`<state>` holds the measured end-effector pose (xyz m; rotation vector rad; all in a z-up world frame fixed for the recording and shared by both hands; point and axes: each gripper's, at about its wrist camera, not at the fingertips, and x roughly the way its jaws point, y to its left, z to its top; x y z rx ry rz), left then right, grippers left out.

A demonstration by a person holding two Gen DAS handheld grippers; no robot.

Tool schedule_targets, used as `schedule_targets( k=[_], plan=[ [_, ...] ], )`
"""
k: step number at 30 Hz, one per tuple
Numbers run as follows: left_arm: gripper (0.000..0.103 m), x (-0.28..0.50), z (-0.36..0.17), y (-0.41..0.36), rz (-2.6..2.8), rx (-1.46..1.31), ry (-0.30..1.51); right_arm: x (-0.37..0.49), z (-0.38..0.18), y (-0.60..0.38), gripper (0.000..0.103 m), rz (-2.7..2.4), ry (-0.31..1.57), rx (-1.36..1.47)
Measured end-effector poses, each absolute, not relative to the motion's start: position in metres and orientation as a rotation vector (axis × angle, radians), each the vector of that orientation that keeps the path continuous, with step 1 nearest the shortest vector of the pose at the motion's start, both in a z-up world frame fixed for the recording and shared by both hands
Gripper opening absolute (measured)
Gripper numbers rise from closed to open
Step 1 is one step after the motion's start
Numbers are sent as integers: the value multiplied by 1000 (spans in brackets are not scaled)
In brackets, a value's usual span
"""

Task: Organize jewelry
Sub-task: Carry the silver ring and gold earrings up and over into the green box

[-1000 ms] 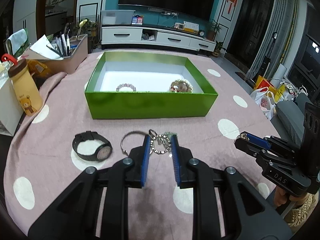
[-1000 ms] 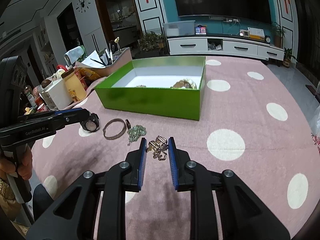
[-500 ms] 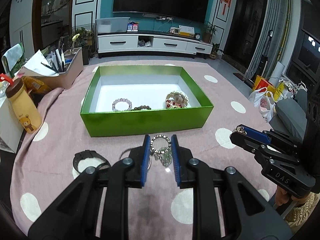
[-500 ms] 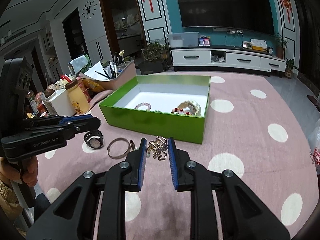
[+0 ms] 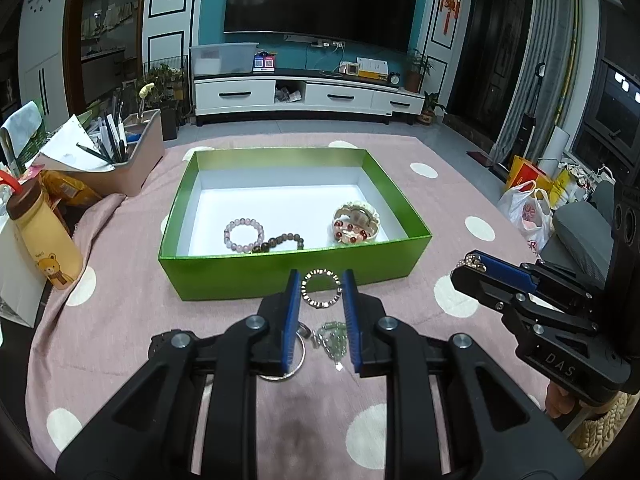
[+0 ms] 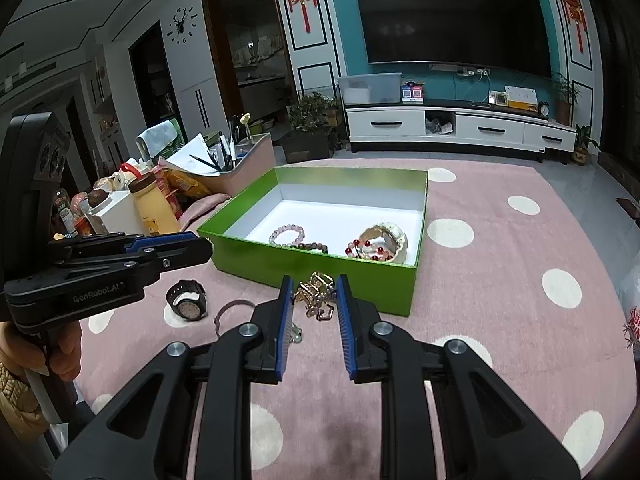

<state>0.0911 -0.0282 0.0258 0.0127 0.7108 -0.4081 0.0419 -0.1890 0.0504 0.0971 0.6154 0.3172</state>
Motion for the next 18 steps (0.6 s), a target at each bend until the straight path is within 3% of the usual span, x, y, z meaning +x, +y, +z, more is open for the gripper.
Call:
schedule_targets(
  k=[18],
  plan=[
    [21,122,34,-34,-406,21,684,76,56,-183,22,315,590,114]
  ],
)
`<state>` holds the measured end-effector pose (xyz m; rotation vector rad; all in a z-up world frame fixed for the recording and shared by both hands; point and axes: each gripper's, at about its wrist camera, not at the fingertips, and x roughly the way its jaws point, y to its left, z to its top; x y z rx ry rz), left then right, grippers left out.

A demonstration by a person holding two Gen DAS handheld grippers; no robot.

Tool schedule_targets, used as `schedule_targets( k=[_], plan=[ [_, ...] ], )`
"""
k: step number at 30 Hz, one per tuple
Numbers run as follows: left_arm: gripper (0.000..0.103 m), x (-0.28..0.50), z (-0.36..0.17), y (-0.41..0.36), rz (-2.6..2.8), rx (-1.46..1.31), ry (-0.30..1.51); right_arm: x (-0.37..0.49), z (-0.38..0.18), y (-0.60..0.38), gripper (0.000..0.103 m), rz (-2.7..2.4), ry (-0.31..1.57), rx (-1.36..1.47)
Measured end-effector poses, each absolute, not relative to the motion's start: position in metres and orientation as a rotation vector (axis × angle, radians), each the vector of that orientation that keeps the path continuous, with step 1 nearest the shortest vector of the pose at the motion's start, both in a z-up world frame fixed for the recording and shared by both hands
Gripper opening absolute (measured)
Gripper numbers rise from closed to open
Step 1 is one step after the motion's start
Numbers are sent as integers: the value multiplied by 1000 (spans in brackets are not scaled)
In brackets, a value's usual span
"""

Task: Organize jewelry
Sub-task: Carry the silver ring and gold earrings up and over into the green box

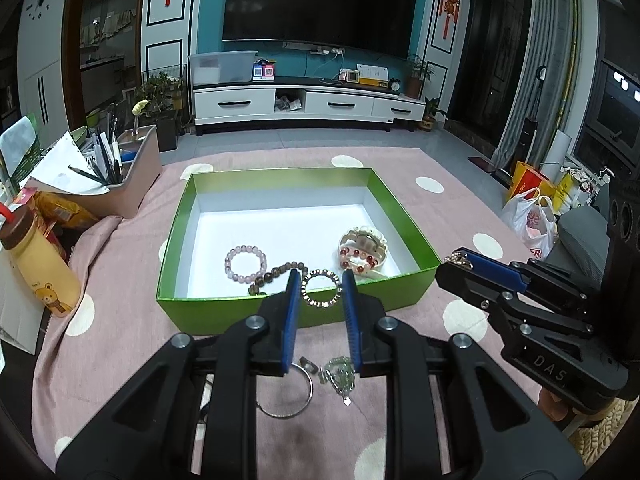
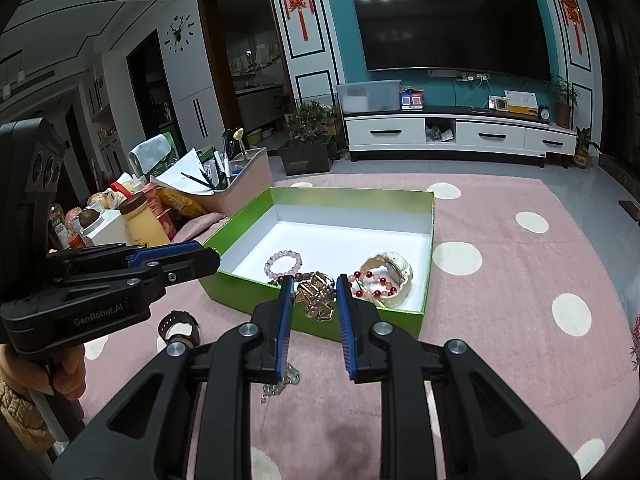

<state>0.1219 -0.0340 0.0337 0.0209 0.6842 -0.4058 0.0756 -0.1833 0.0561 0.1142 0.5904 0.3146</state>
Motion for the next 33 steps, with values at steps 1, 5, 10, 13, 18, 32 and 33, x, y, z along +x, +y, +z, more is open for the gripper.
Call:
schedule_targets(
  k=[1,5,10,13,18,32,33],
  plan=[
    [21,124,34,-34,-404,21,684,78,56,-183,22,313,591,115],
    [21,132,35,-34,-399,18,682,87,55,-182,22,309,593,119],
    [21,144,33,-33,-390,5,685,95,52,-182,22,303,600,120],
    [21,151,31,-33,-387,2,693,102,51,-182,22,297,604,117],
    [21,165,27,-33,-378,0,712,112,50,-182,22,290,605,112],
    [21,222,14,-27,-329,-26,785,159,44,-189,22,269,662,144],
    [21,227,11,-26,-324,-30,796,164,43,-188,22,269,672,143]
  ],
)
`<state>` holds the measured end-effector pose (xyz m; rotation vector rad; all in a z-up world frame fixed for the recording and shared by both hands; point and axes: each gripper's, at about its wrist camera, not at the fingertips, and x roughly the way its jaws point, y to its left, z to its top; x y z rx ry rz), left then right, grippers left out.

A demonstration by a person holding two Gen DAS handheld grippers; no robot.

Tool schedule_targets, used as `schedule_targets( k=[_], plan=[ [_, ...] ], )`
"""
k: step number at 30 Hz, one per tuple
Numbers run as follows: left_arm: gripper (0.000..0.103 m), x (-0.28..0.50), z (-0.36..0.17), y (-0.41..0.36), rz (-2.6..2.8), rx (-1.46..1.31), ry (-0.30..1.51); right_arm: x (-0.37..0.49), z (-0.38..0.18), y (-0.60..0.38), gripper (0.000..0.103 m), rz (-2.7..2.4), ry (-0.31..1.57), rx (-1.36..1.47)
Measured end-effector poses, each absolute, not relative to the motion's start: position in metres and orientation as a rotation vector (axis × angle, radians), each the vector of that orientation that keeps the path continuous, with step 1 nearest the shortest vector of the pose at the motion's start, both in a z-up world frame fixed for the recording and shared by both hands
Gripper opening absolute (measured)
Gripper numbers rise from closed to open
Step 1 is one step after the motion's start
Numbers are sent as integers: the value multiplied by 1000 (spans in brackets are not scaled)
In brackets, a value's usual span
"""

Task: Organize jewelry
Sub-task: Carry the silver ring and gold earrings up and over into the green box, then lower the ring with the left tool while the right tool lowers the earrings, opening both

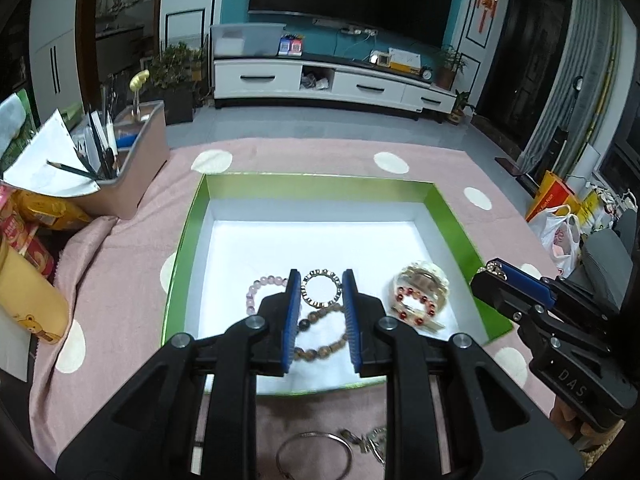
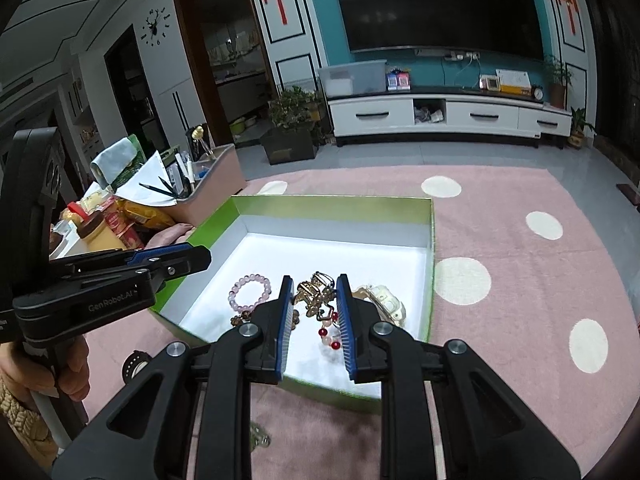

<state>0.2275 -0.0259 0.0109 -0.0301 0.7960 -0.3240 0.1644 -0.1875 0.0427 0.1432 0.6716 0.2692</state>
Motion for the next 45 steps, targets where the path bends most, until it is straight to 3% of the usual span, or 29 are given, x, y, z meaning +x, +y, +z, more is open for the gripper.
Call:
schedule_targets(
  k=[28,31,33,36,37,39,45],
  plan=[
    [21,287,-39,-32,-233,32,922,230,0,-170,22,224,837,122],
    [29,287,-39,-33,-229,34,924,229,1,-172,23,223,838,127],
    [42,287,-37,-34,-226,31,922,229,2,-174,36,219,837,131],
    [49,284,-33,-32,-222,30,917,224,6,-179,42,212,823,152],
    [56,282,-31,-32,-219,29,912,223,8,-181,43,212,819,159],
    [61,278,-26,-29,-216,27,903,217,13,-187,50,213,805,178],
    [75,262,-7,-16,-192,17,879,193,28,-203,58,214,762,217]
  ],
)
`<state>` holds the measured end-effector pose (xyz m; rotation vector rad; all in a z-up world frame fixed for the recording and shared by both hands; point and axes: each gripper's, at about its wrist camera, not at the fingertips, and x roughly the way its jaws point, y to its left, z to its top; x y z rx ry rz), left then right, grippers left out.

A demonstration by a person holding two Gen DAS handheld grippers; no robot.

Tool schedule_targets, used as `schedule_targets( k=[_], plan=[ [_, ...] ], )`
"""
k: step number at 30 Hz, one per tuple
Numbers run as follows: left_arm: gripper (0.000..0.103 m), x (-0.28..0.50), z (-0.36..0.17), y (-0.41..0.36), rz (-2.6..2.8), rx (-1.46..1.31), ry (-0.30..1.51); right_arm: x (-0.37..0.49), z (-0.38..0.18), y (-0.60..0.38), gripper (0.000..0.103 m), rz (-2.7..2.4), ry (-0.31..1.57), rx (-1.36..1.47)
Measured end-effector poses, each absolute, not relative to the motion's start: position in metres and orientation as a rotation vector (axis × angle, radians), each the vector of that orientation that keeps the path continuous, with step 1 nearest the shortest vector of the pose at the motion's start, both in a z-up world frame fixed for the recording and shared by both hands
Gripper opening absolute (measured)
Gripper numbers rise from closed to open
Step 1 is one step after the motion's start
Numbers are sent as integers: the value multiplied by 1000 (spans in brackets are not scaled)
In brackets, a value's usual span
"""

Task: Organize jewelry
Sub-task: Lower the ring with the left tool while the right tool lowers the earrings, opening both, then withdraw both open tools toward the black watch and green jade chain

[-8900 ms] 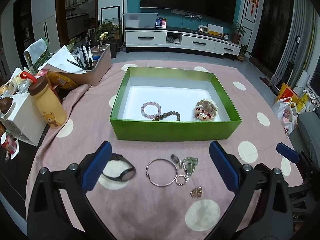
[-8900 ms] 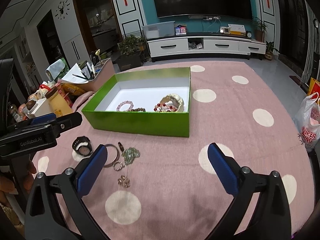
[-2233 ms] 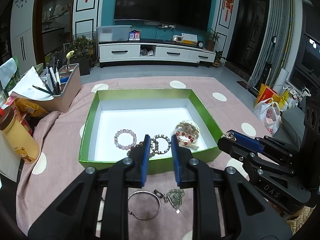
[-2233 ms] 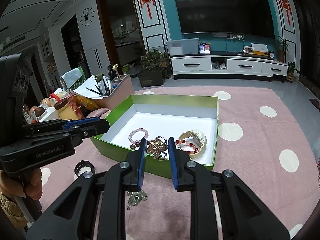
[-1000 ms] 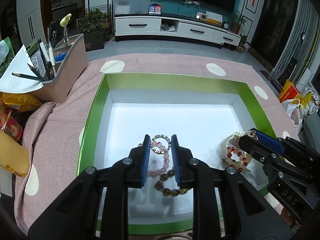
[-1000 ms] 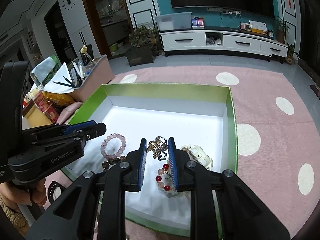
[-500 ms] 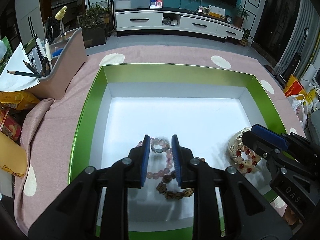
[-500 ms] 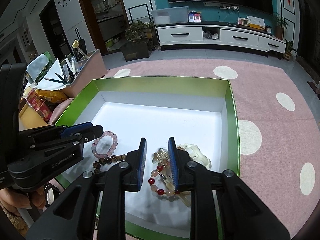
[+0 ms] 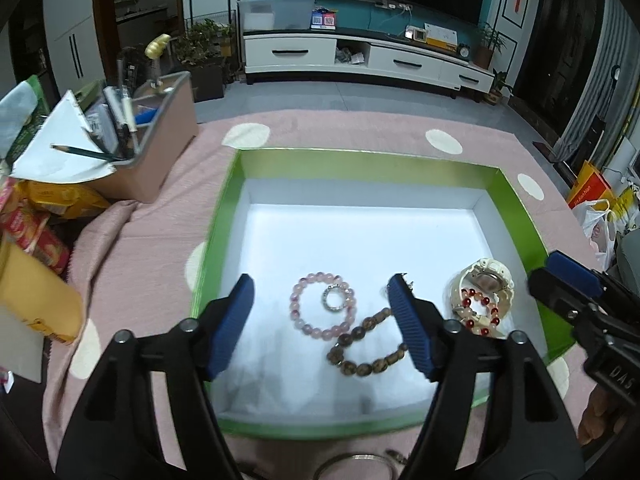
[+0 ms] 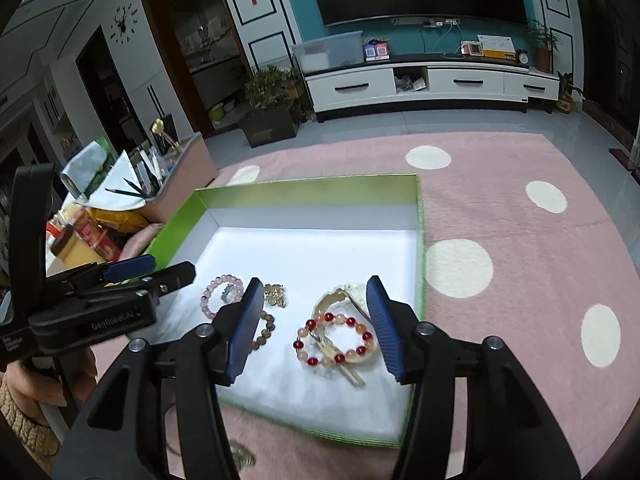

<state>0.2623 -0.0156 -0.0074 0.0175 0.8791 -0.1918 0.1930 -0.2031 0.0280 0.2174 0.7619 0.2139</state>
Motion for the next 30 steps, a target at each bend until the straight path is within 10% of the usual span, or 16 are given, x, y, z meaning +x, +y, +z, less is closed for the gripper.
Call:
schedule_targets(
  k=[30],
  plan=[
    [76,102,-11,79,-110,-103,874,57,18,-205,63,271,818,146]
  ],
)
